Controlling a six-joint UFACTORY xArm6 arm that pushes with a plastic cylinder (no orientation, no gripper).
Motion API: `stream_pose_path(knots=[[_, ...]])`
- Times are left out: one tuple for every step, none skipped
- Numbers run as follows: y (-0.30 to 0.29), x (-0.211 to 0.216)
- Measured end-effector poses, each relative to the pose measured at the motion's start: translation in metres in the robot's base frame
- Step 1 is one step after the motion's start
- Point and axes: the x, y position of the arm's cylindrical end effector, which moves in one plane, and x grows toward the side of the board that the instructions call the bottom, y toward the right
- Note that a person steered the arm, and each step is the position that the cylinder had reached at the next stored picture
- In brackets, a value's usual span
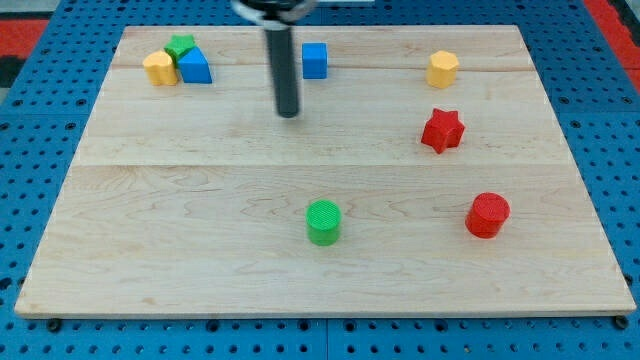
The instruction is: Move blue cube in to blue triangle
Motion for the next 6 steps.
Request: stream_pose_path(knots=[[0.056,-0.032],[0.077,-0.062],[0.019,-0.082],[-0.024,-0.092],[-0.019,-0.105],[-0.022,-0.123]])
